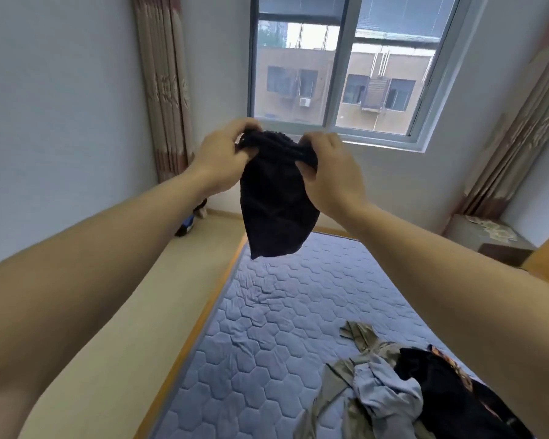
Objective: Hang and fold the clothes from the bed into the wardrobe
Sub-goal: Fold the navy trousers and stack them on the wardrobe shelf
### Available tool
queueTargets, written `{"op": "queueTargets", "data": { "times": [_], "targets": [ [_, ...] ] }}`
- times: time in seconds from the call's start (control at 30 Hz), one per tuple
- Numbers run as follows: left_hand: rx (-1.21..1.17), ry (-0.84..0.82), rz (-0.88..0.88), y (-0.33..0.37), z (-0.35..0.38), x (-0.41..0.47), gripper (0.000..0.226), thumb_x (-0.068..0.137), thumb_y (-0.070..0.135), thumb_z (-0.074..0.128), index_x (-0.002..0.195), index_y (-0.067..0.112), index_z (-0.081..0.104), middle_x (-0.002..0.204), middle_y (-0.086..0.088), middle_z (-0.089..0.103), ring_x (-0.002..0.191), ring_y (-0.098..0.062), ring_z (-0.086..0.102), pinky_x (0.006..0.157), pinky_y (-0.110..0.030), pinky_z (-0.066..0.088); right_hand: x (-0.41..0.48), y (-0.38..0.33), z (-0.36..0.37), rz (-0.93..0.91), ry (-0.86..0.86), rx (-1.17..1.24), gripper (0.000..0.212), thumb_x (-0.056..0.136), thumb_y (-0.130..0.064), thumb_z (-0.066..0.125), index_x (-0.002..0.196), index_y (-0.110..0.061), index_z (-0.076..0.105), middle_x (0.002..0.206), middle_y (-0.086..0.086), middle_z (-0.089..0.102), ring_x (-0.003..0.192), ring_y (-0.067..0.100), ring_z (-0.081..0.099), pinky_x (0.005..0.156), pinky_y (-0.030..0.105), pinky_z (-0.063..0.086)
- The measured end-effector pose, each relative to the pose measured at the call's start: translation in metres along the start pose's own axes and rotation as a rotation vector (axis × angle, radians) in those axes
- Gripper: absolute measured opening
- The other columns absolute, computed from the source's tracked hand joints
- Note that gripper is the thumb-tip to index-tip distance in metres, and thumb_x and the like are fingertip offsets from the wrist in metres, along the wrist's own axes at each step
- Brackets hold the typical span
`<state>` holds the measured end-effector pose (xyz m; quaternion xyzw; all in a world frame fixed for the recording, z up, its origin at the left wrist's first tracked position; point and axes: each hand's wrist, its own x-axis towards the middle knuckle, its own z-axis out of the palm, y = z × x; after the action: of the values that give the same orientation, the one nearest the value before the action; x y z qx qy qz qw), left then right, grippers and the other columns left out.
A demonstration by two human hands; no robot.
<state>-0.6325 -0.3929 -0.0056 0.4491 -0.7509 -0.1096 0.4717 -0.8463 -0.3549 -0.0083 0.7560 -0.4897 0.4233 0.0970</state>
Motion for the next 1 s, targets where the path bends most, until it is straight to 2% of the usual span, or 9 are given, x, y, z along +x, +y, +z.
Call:
{"op": "queueTargets", "data": {
  "times": [0.07,0.1,0.17,0.27,0.43,0.57,0.73,0.9,1.0],
  "targets": [
    [-0.038,-0.066,-0.088,-0.031,0.011,-0.043,0.027,0.096,0.009,0.060,0.115,0.027,0.062,0.095,0.012,0.065,0.082,0.000,0.063,0.079,-0.031,0.051,-0.041,0.003,0.028,-0.021,-0.097,-0.064,0.024,0.097,-0.026,0.061,0.119,-0.019,0.059,0.112,0.004,0.061,0.082,0.026,0.056,0.066,0.029,0.041],
    [-0.045,-0.103,-0.128,-0.049,0.019,-0.070,0.028,0.094,0.007,0.061,0.113,0.027,0.063,0.095,0.012,0.066,0.083,0.000,0.064,0.081,-0.032,0.052,-0.065,0.003,0.044,-0.024,-0.166,-0.099,0.026,0.096,-0.029,0.062,0.119,-0.019,0.060,0.110,0.005,0.062,0.080,0.031,0.059,0.064,0.033,0.043],
    [0.001,-0.192,-0.218,-0.085,0.038,-0.128,0.028,0.090,0.007,0.064,0.110,0.026,0.065,0.103,0.008,0.069,0.096,-0.011,0.067,0.091,-0.037,0.054,-0.117,0.002,0.079,-0.010,-0.347,-0.168,0.030,0.094,-0.032,0.062,0.121,-0.019,0.059,0.110,0.005,0.063,0.079,0.037,0.063,0.060,0.035,0.042],
    [0.013,-0.350,-0.416,-0.134,0.067,-0.223,0.031,0.085,0.005,0.070,0.101,0.032,0.068,0.098,0.005,0.072,0.090,-0.020,0.070,0.087,-0.038,0.056,-0.200,-0.002,0.134,0.044,-0.684,-0.218,0.025,0.094,-0.032,0.058,0.115,-0.019,0.052,0.110,0.004,0.059,0.081,0.038,0.062,0.057,0.036,0.040],
    [0.001,-0.495,-0.727,-0.196,0.115,-0.375,0.034,0.082,0.002,0.072,0.095,0.034,0.072,0.093,0.009,0.074,0.085,-0.016,0.068,0.082,-0.034,0.055,-0.335,-0.014,0.219,0.113,-1.061,-0.230,0.021,0.090,-0.021,0.056,0.099,-0.019,0.037,0.102,0.007,0.055,0.071,0.037,0.055,0.056,0.038,0.039],
    [0.048,-0.592,-0.832,-0.205,0.136,-0.453,0.030,0.083,0.000,0.071,0.100,0.024,0.075,0.084,0.010,0.067,0.075,-0.010,0.058,0.066,-0.011,0.041,-0.410,-0.022,0.246,0.088,-1.231,-0.245,0.033,0.086,-0.020,0.061,0.095,-0.021,0.029,0.097,0.005,0.052,0.073,0.037,0.058,0.055,0.038,0.035],
    [0.013,-0.620,-0.932,-0.213,0.140,-0.519,0.039,0.081,-0.004,0.062,0.095,0.031,0.071,0.100,0.004,0.074,0.088,-0.018,0.067,0.083,-0.027,0.051,-0.467,-0.044,0.255,0.045,-1.327,-0.261,0.030,0.085,-0.016,0.060,0.098,-0.017,0.032,0.090,0.004,0.047,0.064,0.035,0.051,0.047,0.035,0.026],
    [-0.026,-0.559,-1.038,-0.205,0.127,-0.543,0.033,0.081,-0.004,0.064,0.097,0.024,0.073,0.103,0.002,0.075,0.081,-0.013,0.065,0.081,-0.025,0.052,-0.488,-0.069,0.252,0.076,-1.375,-0.238,0.041,0.083,-0.018,0.065,0.098,-0.019,0.027,0.090,0.003,0.043,0.066,0.035,0.048,0.049,0.034,0.027],
    [-0.051,-0.543,-1.144,-0.204,0.114,-0.551,0.034,0.079,0.001,0.067,0.096,0.029,0.073,0.096,0.006,0.074,0.071,-0.012,0.065,0.067,-0.023,0.056,-0.495,-0.082,0.252,0.131,-1.385,-0.177,0.039,0.085,-0.016,0.060,0.099,-0.019,0.024,0.093,0.004,0.042,0.068,0.035,0.048,0.050,0.035,0.027]
  ]
}}
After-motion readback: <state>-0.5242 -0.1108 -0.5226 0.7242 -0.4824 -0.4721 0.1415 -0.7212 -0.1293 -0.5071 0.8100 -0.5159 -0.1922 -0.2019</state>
